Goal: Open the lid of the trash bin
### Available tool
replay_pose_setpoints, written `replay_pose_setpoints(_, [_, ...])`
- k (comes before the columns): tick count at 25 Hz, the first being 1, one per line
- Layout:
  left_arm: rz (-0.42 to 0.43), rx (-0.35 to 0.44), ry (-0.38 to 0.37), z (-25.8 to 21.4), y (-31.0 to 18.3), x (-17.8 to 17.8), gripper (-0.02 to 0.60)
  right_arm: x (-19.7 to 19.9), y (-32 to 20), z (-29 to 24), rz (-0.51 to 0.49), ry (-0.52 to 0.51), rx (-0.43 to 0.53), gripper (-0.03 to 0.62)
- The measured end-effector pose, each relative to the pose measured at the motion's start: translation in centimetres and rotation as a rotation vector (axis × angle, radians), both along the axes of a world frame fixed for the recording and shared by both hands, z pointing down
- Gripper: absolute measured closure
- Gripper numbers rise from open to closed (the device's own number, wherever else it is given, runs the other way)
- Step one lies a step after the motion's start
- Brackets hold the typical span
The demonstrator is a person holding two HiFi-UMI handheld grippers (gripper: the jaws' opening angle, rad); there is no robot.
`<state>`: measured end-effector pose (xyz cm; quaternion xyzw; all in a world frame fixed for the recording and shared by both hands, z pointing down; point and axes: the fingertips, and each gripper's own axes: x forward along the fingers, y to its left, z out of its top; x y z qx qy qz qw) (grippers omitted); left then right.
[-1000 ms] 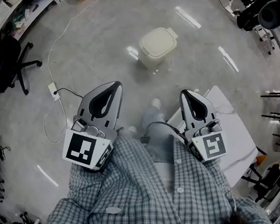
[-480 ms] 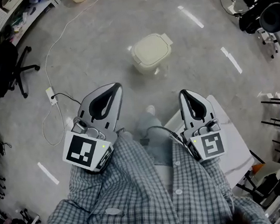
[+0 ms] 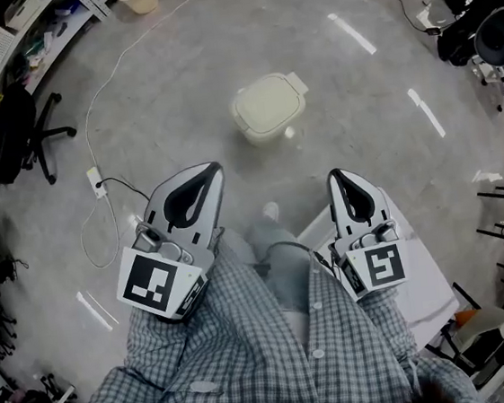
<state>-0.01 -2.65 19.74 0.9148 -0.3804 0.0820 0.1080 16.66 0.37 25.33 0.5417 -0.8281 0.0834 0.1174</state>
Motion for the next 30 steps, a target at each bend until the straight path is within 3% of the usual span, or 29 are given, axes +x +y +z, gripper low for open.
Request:
replay_pose_setpoints(7, [0.013,-0.057,-0.012,2.1,-0.8,0.5,0.577,0.4,-0.1,2.3,0.023,-0.019,-0.066,0.574])
replay_pose_setpoints(17, [0.099,-0.074,-0.018,3.9,-3.8,2.7,0.577,1.4,-1.6,2.9,0.078,-0.008,-0.068,0.572])
replay_pose_setpoints(30, [0.172,-0.116,-0.067,7.3,-7.3,0.6,0.577,-2.6,-4.4,5.6,0.059,0.008,-0.126,0.573])
